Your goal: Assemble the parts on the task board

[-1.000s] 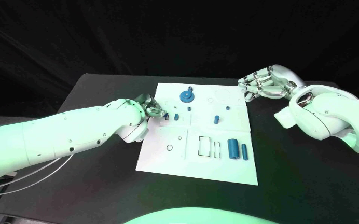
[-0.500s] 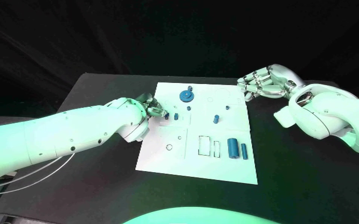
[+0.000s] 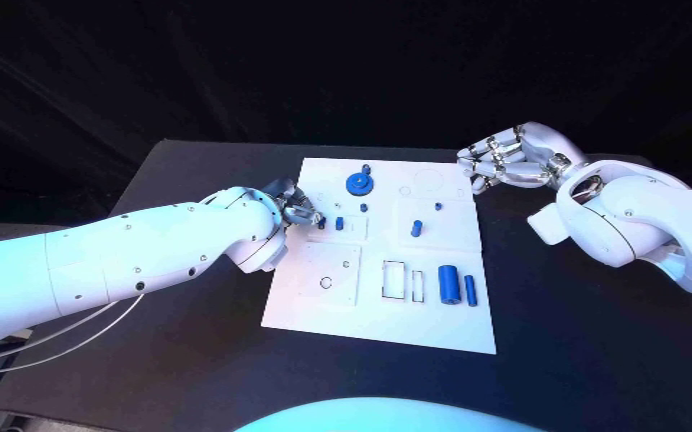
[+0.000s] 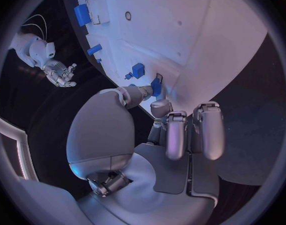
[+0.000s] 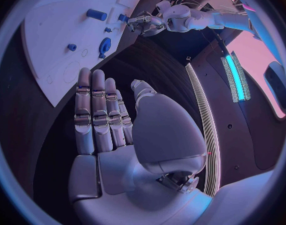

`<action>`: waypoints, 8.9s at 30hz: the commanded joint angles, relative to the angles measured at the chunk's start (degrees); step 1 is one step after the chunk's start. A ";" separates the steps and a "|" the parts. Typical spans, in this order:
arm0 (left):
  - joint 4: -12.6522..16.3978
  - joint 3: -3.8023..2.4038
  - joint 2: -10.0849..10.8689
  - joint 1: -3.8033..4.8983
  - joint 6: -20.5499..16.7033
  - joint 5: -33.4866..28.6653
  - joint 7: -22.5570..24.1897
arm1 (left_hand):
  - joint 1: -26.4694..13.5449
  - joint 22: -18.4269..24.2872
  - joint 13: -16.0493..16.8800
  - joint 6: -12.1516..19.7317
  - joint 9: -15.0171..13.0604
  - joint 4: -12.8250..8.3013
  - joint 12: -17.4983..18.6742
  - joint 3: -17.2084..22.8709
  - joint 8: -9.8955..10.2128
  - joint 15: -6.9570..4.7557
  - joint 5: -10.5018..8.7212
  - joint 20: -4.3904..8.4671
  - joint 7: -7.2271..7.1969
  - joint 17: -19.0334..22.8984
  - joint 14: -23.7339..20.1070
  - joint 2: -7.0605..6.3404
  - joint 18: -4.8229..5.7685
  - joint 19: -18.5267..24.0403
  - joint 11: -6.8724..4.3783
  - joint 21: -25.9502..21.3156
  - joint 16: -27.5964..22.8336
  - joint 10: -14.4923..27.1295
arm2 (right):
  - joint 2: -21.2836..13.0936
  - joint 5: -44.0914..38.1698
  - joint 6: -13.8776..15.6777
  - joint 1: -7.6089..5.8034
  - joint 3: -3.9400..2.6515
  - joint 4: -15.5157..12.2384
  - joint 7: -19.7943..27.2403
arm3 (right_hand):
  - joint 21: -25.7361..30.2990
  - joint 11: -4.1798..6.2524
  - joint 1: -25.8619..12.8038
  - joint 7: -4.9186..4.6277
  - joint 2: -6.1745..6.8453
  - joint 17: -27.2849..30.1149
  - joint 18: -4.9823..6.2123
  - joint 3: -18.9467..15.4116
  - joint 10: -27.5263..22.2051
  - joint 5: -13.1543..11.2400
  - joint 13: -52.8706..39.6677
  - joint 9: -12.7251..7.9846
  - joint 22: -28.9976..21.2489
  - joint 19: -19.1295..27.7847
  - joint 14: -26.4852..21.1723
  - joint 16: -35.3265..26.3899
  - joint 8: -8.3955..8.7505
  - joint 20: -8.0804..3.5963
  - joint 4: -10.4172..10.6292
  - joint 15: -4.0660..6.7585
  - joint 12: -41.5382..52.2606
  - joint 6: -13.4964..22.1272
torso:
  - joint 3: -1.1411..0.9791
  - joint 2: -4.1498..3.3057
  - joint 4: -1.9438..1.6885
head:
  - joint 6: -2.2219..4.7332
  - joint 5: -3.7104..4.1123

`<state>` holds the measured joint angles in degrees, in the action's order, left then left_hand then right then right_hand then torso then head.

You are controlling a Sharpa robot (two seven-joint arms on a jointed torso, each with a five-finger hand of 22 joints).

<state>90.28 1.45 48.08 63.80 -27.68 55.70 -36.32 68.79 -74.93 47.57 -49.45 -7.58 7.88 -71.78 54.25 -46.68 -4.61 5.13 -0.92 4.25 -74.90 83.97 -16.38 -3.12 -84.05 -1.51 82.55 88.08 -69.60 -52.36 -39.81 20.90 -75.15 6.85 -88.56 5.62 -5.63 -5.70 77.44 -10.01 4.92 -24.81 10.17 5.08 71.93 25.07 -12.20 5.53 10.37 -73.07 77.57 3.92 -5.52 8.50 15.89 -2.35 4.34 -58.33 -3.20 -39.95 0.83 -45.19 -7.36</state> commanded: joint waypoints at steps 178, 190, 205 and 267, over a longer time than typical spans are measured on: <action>-2.61 -0.30 -0.40 0.82 12.27 4.36 -0.89 | -6.17 -5.68 8.13 -5.05 -12.42 0.87 -3.25 -11.79 -0.31 -1.97 0.23 1.77 -4.12 -13.55 5.51 1.71 0.82 -2.03 -2.02 1.03 0.42 -3.40 | 0.05 0.02 -0.24 0.10 -0.02 0.33 0.18 | 0.27 -0.24 -0.81 -0.08 -0.06 0.05 0.38 -0.18 -0.13 0.50 -0.16 0.11 -0.35 -0.34 -0.02 -0.08 0.24 0.18 -0.07 -0.21 0.18 0.30 | -0.02 0.00 0.01 | -0.49 0.19; -2.68 -0.32 -0.97 0.87 10.67 4.26 -0.66 | -4.29 -5.60 7.56 -4.49 -12.45 0.12 -2.73 -10.08 -0.22 -1.95 0.29 1.78 -3.98 -13.54 5.51 2.60 0.80 -1.97 -1.96 0.94 0.41 -3.03 | 0.02 0.02 -0.19 0.11 -0.02 0.22 0.22 | 0.27 -0.24 -0.81 -0.08 -0.06 0.05 0.38 -0.18 -0.13 0.50 -0.16 0.11 -0.35 -0.34 -0.02 -0.08 0.24 0.18 -0.07 -0.21 0.18 0.30 | -0.04 -0.01 0.02 | -0.32 0.24; -1.71 -0.32 -0.95 0.84 7.82 5.16 0.06 | -0.26 -5.90 6.75 -3.41 -13.23 -2.73 -1.80 -4.82 -1.20 -1.53 0.33 1.38 -3.12 -13.54 5.51 3.99 0.88 -2.06 -1.38 1.11 0.40 -2.81 | -0.10 0.02 -0.20 0.11 -0.02 0.15 0.27 | 0.27 -0.24 -0.81 -0.08 -0.06 0.05 0.38 -0.18 -0.13 0.50 -0.16 0.11 -0.35 -0.34 -0.02 -0.08 0.24 0.18 -0.07 -0.21 0.18 0.30 | 0.02 0.02 -0.06 | -0.19 0.28; -4.07 -0.14 -1.40 -0.33 10.43 13.83 5.85 | -0.18 -6.12 7.25 -3.51 -13.42 -2.66 -2.06 -4.49 -1.53 -1.43 0.23 1.26 -3.03 -13.54 5.51 4.08 0.93 -2.14 -1.28 1.25 0.40 -3.28 | -0.22 -0.06 -0.30 0.23 -0.02 0.15 0.46 | 0.27 -0.24 -0.81 -0.08 -0.06 0.05 0.38 -0.18 -0.13 0.50 -0.16 0.11 -0.35 -0.34 -0.02 -0.08 0.24 0.18 -0.07 -0.21 0.18 0.30 | -0.03 0.01 -0.03 | -1.39 0.25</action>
<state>86.23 1.31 46.80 63.51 -18.92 68.81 -30.44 65.96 -74.90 54.82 -52.75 -20.89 8.66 -73.88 45.86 -47.92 -6.25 5.19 0.51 1.39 -74.94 83.97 -14.40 -3.11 -83.85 -2.68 83.58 88.30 -72.40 -52.57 -39.76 20.87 -74.94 6.84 -88.35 5.74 -5.64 -5.70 77.20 -10.01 4.68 -24.81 10.17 5.08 71.93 25.41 -12.28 5.55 10.09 -73.07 77.58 3.92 -5.52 8.50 15.89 -2.35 4.34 -58.33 -3.21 -39.96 0.84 -46.57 -7.16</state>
